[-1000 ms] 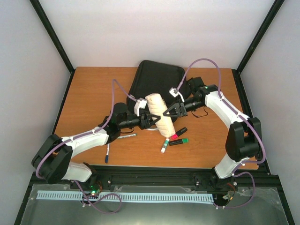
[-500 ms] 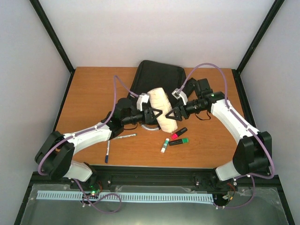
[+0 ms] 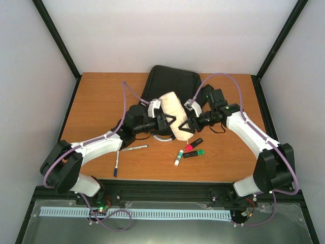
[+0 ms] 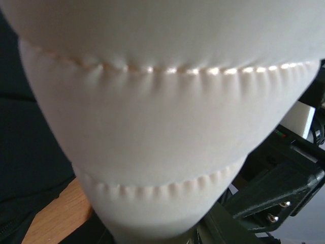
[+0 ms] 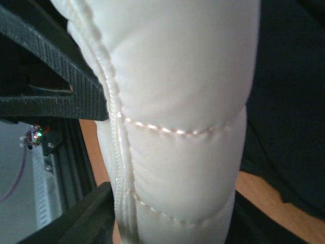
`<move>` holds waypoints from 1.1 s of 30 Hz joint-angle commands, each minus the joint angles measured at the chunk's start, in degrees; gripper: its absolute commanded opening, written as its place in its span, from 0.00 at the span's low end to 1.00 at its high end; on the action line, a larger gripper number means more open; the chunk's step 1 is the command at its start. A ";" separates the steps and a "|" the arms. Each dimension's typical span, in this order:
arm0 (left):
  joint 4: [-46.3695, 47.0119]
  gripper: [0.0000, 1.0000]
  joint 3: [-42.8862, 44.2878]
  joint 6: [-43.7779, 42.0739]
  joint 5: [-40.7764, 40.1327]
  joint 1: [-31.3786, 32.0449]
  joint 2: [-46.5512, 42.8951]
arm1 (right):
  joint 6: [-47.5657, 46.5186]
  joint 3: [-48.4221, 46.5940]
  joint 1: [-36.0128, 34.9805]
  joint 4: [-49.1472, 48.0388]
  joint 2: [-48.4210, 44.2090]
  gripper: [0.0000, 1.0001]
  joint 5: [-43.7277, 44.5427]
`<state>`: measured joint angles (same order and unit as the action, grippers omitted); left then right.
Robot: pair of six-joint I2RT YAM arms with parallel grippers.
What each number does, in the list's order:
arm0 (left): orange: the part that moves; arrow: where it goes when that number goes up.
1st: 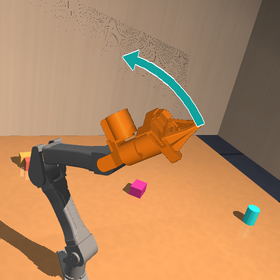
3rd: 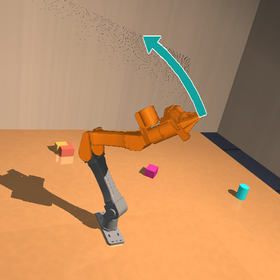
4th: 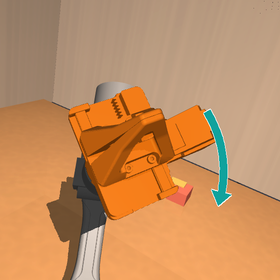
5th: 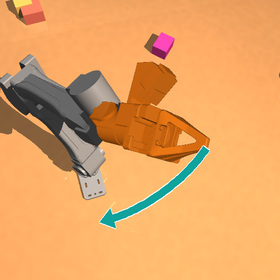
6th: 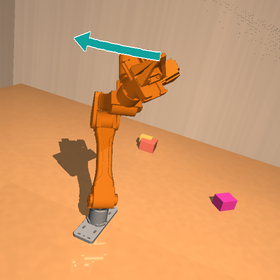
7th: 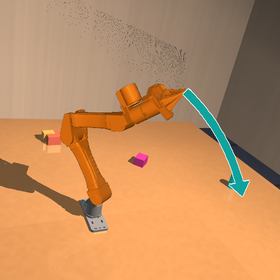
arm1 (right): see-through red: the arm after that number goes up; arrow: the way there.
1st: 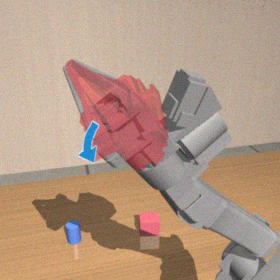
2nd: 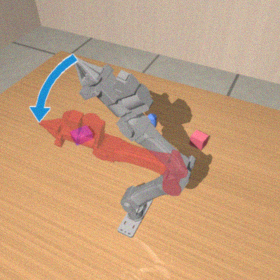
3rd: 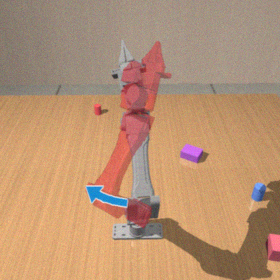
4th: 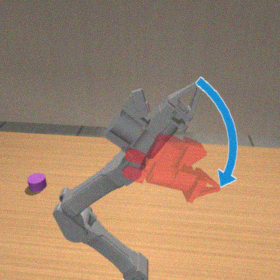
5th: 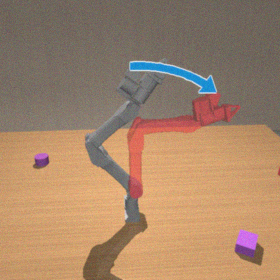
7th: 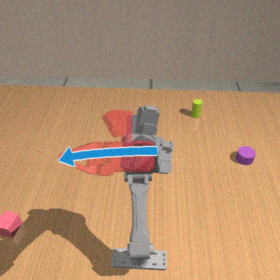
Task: Pack the student bag
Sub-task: Pick up the stationery from the center of the board.
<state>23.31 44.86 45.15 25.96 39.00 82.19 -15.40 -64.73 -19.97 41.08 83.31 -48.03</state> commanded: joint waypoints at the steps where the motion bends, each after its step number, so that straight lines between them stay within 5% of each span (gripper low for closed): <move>1: -0.86 0.31 3.57 0.73 -1.29 0.52 0.24 | 1.73 0.26 -0.78 -2.82 -0.25 0.48 2.88; 8: -10.68 0.61 6.04 -3.71 -4.63 0.47 -1.20 | 1.90 2.99 1.95 -4.75 -2.39 0.26 2.29; 14: -35.38 0.77 13.67 -16.40 -15.08 0.45 -6.80 | -2.03 4.64 10.18 -4.61 -5.55 0.23 0.00; 19: -57.27 0.73 22.58 -30.83 -23.72 0.52 -4.31 | -2.96 5.30 15.56 -4.05 -11.02 0.24 1.28; 24: -68.95 0.69 29.68 -45.42 -31.60 0.55 1.57 | -4.07 6.51 17.41 -4.33 -15.26 0.25 5.35; 29: -66.74 0.72 30.84 -51.89 -32.89 0.55 3.80 | -5.26 7.47 18.99 -4.65 -16.12 0.26 8.35; 32: -65.78 0.99 32.46 -54.86 -39.00 0.55 7.89 | -4.86 7.65 19.40 -4.53 -16.51 0.28 7.38; 33: -65.58 0.99 32.92 -55.99 -40.36 0.55 9.12 | -4.83 7.87 19.42 -4.76 -16.84 0.29 7.50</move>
<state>-41.25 73.76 -2.83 -6.68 39.18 87.66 -19.33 -57.63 -1.21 37.50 67.64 -40.97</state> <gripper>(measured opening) 0.937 0.282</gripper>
